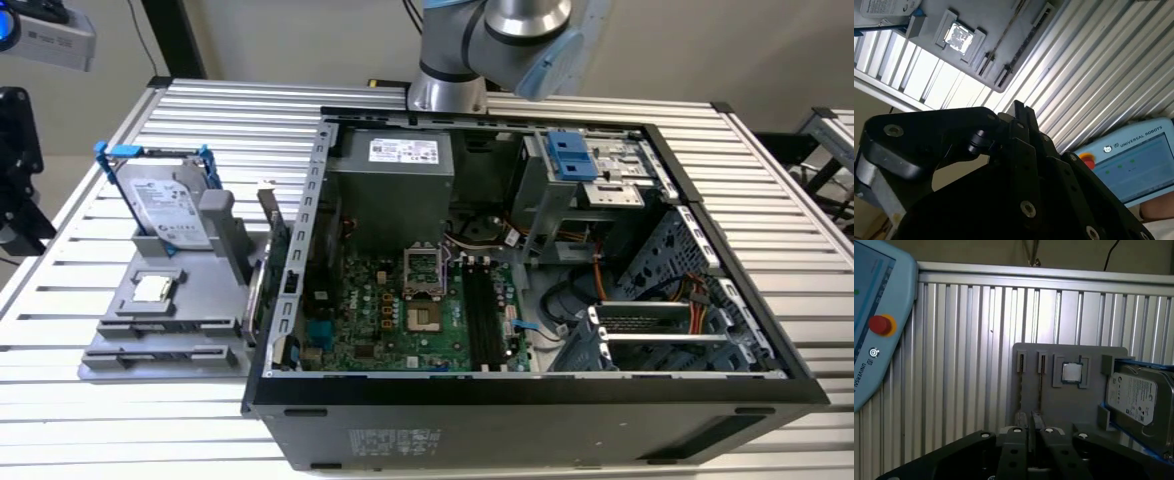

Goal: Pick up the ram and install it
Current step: 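Pick up the ram and move it above insertion slot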

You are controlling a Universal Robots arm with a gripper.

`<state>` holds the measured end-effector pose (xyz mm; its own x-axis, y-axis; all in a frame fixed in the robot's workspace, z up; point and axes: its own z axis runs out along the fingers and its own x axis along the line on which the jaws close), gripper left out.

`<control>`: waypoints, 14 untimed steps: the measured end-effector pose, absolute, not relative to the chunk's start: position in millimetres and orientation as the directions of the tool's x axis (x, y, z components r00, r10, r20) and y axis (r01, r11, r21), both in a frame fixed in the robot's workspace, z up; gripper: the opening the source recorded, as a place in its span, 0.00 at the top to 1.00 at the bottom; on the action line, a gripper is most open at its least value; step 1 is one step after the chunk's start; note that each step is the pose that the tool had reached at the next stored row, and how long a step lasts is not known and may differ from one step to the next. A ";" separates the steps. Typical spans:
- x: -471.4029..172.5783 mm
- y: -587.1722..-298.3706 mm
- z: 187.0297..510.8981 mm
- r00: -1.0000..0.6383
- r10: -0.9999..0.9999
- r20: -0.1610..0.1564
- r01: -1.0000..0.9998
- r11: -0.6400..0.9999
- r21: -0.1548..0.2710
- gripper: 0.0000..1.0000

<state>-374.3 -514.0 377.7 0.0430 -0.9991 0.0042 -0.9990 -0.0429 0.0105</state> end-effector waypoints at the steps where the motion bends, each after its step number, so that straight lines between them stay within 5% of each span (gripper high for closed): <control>1: -374.3 -514.0 377.7 0.043 -0.999 0.004 -0.999 -0.043 0.010 0.00; 14: -374.3 -514.0 377.7 0.044 -0.999 0.004 -0.999 -0.044 0.010 0.00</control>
<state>-374.3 -514.0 377.7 0.0441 -0.9990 0.0042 -0.9990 -0.0440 0.0105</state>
